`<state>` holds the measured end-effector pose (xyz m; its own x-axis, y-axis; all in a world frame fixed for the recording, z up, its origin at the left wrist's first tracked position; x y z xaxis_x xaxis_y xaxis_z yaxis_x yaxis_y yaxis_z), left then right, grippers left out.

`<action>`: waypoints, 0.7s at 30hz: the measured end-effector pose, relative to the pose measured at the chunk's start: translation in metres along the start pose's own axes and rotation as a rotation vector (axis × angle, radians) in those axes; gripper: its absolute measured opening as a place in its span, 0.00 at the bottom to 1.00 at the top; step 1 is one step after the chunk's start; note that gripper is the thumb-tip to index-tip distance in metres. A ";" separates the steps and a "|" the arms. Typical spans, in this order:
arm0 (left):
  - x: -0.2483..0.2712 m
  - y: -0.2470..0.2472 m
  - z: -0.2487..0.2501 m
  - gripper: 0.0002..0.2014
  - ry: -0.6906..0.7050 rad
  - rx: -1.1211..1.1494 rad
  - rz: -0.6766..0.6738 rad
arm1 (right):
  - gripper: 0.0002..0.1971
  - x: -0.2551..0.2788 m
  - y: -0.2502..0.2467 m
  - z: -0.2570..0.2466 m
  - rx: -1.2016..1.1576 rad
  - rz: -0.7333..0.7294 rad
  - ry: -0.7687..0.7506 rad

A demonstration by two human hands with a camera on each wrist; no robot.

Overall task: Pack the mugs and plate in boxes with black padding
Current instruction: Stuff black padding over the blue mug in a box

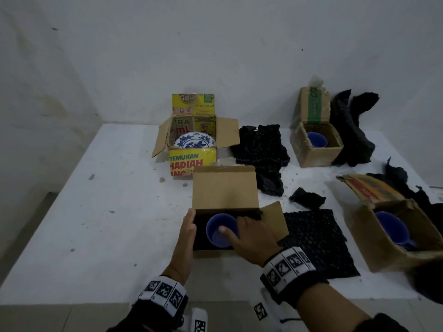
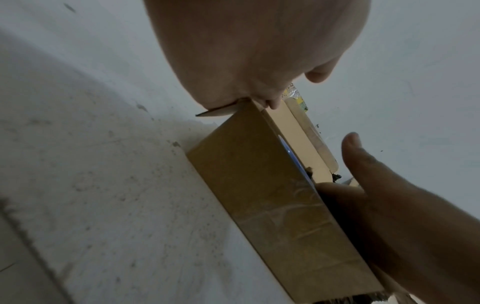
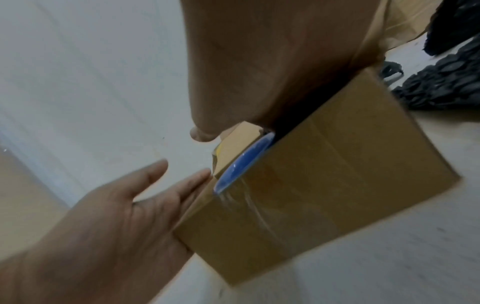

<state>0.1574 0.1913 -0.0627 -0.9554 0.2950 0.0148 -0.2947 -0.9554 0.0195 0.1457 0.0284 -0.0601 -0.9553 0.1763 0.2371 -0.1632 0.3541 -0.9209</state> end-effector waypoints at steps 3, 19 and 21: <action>-0.002 -0.001 -0.003 0.33 -0.025 0.001 0.006 | 0.32 -0.016 -0.004 -0.002 -0.062 -0.164 0.096; 0.000 -0.002 -0.009 0.36 -0.021 0.018 0.007 | 0.34 0.010 0.006 -0.004 -0.078 0.107 -0.017; -0.001 -0.001 -0.008 0.39 -0.016 0.008 0.005 | 0.28 0.001 0.004 -0.005 -0.091 0.029 0.030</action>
<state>0.1591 0.1922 -0.0709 -0.9563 0.2909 0.0308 -0.2901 -0.9566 0.0269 0.1452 0.0348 -0.0622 -0.9512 0.2148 0.2215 -0.1116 0.4298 -0.8960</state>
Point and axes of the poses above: each hand's wrist, its own x-axis away from the middle knuckle, its own y-axis out of the palm, z = x × y, the point moved 6 cm from there along -x, towards the middle knuckle, and after that the axes turned 11 degrees about y, right-handed, at the moved point
